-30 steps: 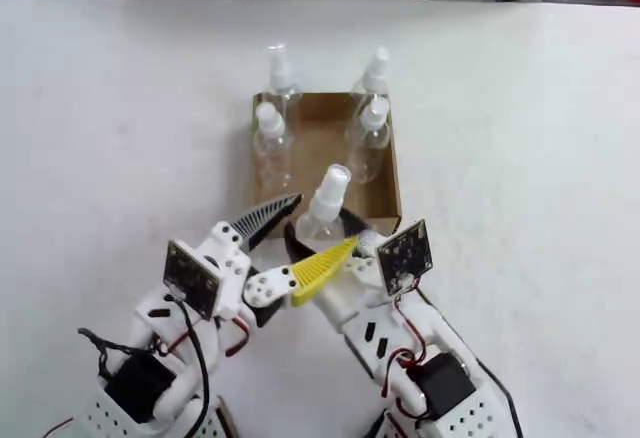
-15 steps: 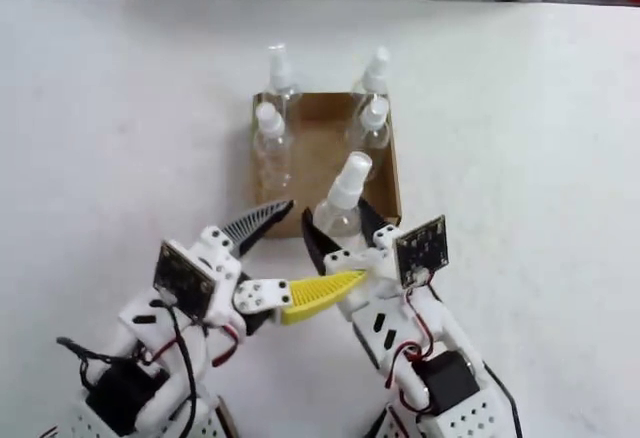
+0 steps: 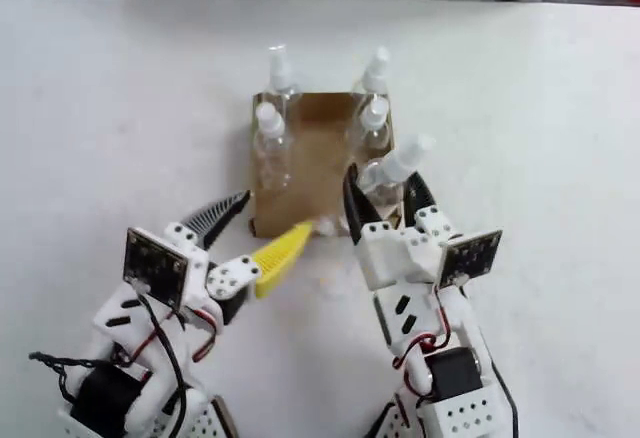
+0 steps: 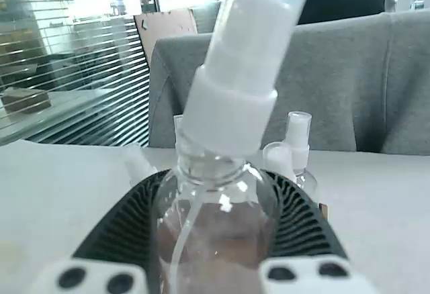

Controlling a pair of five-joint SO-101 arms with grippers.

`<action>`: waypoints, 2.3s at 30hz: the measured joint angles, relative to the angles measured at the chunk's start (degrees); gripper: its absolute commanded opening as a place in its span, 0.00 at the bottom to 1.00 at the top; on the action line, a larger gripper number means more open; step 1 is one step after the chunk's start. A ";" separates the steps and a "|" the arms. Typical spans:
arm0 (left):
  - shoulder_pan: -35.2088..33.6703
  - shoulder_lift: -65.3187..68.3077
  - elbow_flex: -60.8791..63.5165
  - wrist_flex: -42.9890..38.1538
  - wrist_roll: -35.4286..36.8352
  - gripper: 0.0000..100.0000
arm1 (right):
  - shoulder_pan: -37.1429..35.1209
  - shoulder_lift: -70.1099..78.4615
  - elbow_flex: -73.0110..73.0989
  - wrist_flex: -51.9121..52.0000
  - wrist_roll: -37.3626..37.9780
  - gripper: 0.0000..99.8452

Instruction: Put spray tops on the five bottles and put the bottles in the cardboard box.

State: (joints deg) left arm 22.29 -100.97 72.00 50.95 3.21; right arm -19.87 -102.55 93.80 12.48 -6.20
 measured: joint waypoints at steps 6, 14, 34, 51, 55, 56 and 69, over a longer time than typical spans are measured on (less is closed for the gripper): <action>-4.13 0.00 0.00 1.85 0.00 0.06 | 0.88 0.00 0.00 -3.96 0.00 0.02; -14.77 0.62 8.97 2.99 0.00 0.02 | 0.88 0.00 0.00 -8.70 0.00 0.02; -32.26 0.53 25.23 -7.47 -2.81 0.02 | 0.88 33.14 -9.41 -23.21 0.00 0.02; -32.26 0.53 25.23 0.44 -14.42 0.02 | 4.66 56.70 -9.49 -42.99 0.00 0.02; -31.65 0.53 25.23 0.44 -14.59 0.02 | 4.57 61.36 -9.49 -46.51 0.00 0.02; -31.56 0.53 25.23 0.44 -14.59 0.02 | 4.57 62.59 -9.49 -47.56 0.00 0.02; -31.30 0.53 25.23 0.44 -14.59 0.02 | 4.57 74.20 -10.64 -56.35 0.00 0.02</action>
State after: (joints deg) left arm -9.01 -100.44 97.23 51.38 -11.38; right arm -15.30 -28.35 83.16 -43.87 -6.20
